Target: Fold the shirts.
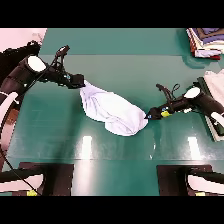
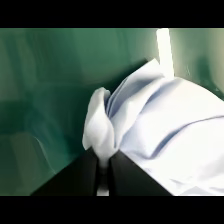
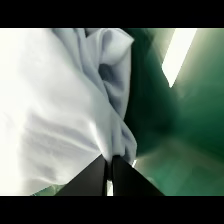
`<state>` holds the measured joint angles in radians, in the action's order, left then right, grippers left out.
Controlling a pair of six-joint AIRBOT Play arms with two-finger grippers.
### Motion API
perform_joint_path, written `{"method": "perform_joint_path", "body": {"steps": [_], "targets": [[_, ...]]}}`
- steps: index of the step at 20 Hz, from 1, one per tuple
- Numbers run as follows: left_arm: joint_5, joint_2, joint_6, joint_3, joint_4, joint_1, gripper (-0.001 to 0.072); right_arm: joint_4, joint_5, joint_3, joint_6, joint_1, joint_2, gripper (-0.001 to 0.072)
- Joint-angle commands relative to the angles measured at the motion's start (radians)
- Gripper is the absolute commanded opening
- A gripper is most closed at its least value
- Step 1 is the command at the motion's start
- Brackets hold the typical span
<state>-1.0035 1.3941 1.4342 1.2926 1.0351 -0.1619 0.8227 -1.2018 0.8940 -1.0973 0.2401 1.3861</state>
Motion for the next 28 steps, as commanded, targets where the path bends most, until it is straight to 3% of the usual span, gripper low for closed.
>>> {"method": "perform_joint_path", "body": {"steps": [1,4,11,17,20,22,25,28], "targets": [[-0.011,-0.061,0.0,0.017,0.067,0.001,0.0029,0.03,-0.047,0.1,0.011,-0.012,-0.034,0.0015],[-0.01,-0.217,0.006,0.102,0.154,0.001,0.003,0.117,-0.081,0.29,-0.056,-0.069,-0.16,0.0015],[-0.008,-0.532,0.006,0.37,0.15,0.001,0.003,0.123,-0.098,0.642,-0.074,-0.189,-0.43,0.0016],[-0.056,-0.578,0.005,0.653,0.051,0.0,0.003,0.123,-0.185,0.874,-0.135,-0.29,-0.507,0.0015],[-0.078,-0.574,-0.028,0.687,0.055,0.0,0.003,0.123,-0.264,0.969,-0.208,-0.321,-0.471,0.0016],[-0.151,-0.543,-0.028,0.666,0.158,0.0,0.003,0.121,-0.333,1.001,-0.279,-0.32,-0.41,0.0015],[-0.294,-0.417,-0.026,0.593,0.297,0.001,0.003,0.123,-0.467,1.0,-0.36,-0.296,-0.261,0.0015],[-0.367,-0.237,-0.027,0.452,0.28,0.001,0.0031,0.203,-0.54,1.0,-0.368,-0.201,-0.066,0.0015]]}}
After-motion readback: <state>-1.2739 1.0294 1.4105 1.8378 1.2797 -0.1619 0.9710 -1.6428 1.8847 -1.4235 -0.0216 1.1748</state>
